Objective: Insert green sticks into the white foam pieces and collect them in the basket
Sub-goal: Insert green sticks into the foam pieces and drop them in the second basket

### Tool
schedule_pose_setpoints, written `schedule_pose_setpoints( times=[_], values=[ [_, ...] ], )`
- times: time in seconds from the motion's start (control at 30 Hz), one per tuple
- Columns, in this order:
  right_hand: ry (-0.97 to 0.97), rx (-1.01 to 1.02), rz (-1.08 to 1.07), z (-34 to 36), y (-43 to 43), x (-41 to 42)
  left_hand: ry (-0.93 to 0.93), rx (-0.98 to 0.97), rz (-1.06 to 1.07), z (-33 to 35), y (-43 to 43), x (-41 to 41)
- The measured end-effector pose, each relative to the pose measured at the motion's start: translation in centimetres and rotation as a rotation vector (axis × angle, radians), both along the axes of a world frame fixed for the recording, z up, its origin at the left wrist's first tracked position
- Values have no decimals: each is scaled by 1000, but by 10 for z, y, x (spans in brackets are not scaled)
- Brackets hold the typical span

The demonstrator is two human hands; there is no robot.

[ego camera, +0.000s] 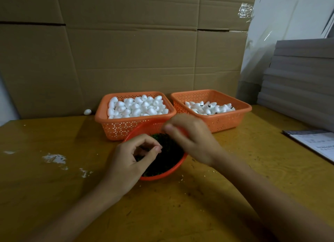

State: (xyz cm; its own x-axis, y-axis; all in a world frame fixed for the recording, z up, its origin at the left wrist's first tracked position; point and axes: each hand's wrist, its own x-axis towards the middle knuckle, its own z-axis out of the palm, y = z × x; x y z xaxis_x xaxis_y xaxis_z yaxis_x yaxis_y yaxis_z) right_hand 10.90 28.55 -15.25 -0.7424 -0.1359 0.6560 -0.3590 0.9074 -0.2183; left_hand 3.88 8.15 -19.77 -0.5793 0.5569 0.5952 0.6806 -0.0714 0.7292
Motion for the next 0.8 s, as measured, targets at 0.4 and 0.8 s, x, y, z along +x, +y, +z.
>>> schedule_pose_setpoints(
  times=[0.4,0.8],
  values=[
    [-560,267,-32,-8,-16,5,250,-222,130,9,-7,-9],
    [-661,309,-51,-3,-20,2,409,-458,625,71,14,-73]
  ],
)
